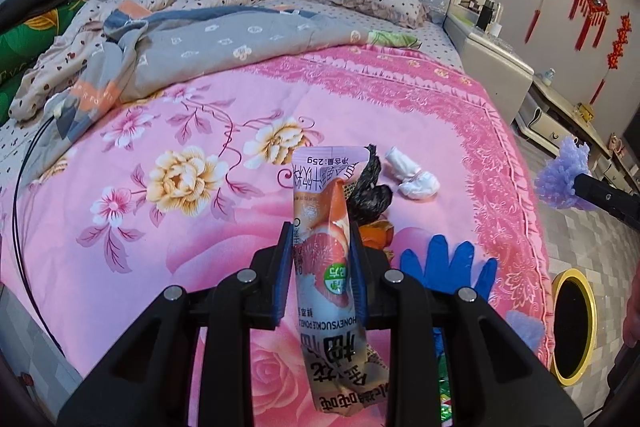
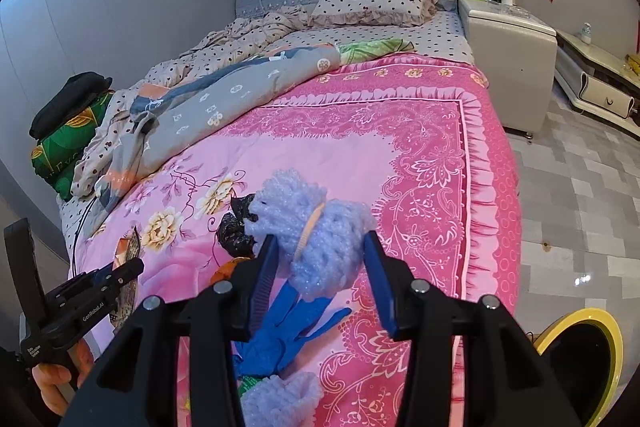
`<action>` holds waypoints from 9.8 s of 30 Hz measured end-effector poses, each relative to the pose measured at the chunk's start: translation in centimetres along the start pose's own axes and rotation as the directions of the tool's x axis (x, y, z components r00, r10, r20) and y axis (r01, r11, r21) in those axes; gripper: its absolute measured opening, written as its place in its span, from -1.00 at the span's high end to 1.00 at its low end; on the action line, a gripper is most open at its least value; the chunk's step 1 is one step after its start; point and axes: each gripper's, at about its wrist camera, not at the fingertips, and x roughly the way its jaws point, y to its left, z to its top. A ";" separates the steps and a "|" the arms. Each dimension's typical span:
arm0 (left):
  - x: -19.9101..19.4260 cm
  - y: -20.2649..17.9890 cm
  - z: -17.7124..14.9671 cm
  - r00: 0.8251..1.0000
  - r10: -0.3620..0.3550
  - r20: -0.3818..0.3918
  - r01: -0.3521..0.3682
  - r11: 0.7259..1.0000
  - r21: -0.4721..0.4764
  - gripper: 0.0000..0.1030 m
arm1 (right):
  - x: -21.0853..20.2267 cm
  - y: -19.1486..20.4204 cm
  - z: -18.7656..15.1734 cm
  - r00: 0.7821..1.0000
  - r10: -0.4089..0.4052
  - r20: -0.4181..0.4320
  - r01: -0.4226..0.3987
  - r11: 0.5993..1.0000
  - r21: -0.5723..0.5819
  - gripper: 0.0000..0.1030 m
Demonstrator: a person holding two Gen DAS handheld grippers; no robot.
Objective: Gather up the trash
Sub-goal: 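Carry the drink pouch and bubble-wrap bundle over the yellow-rimmed bin, then open both tools to drop the pouch and bubble wrap into the bin, then move both open tools back over the trash on the bed, then grasp the black plastic bag with the left tool while the right tool grasps another bubble-wrap bundle, then carry the black bag and bubble-wrap bundle over the yellow-rimmed bin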
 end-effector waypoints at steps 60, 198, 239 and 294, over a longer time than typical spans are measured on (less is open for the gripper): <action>-9.2 -37.5 -5.8 0.885 -0.456 -0.091 0.448 0.782 0.433 0.51 | -24.3 -22.8 -11.5 0.902 -0.343 0.262 0.201 0.871 0.449 0.19; 22.6 -2.9 5.3 0.976 0.029 -0.217 -0.017 0.998 0.059 0.11 | 3.5 2.0 -12.4 0.948 0.218 -0.231 -0.249 0.962 -0.115 -0.07; 8.5 -3.0 5.0 0.995 -0.050 -0.090 0.056 0.996 0.072 0.49 | -5.0 0.1 -12.1 0.977 0.203 -0.065 -0.203 0.979 0.001 0.32; -6.4 -27.2 -2.6 0.888 -0.440 -0.133 0.456 0.813 0.361 0.48 | -18.9 -15.0 -12.2 0.938 -0.101 0.331 0.000 0.956 0.293 0.32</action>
